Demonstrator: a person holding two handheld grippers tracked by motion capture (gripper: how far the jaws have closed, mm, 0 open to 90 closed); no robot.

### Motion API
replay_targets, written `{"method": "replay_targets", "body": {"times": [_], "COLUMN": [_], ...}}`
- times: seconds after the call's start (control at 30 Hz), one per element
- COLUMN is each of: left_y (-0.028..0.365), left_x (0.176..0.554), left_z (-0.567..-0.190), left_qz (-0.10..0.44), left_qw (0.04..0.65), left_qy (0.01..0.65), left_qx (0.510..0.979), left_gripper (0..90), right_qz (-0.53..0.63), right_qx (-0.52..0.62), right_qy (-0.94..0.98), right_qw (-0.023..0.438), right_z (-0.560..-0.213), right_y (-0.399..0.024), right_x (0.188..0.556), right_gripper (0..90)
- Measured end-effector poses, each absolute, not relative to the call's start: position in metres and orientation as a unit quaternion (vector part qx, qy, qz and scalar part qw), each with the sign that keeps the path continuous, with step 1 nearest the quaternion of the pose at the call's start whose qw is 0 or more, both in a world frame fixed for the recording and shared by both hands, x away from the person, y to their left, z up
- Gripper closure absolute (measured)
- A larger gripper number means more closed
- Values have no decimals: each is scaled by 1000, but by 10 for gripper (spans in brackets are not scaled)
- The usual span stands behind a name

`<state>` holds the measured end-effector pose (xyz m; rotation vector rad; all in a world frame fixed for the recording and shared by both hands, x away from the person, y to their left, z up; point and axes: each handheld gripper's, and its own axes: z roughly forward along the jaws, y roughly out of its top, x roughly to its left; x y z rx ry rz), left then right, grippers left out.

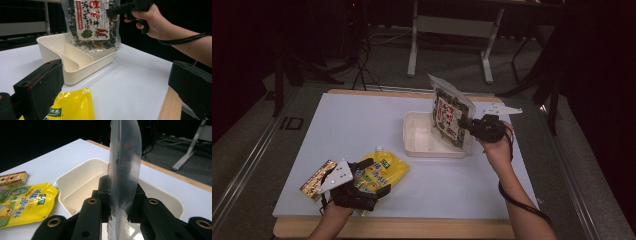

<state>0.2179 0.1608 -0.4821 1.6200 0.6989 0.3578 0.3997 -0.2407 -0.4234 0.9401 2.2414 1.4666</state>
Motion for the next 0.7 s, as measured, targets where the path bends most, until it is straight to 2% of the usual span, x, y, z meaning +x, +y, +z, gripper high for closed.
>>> {"method": "replay_targets", "body": {"times": [0.5,0.7], "left_y": [161,160], "left_x": [220,220], "left_z": [-487,-488], "left_qz": [151,162], "left_qw": [616,612], "left_qy": [306,305], "left_qx": [710,711], "left_gripper": [4,4], "right_qz": [525,532], "right_qx": [336,358], "right_qy": [771,759], "right_qw": [131,111], "right_z": [-449,-464], "right_y": [-241,-266], "right_x": [410,410], "right_gripper": [768,761]}}
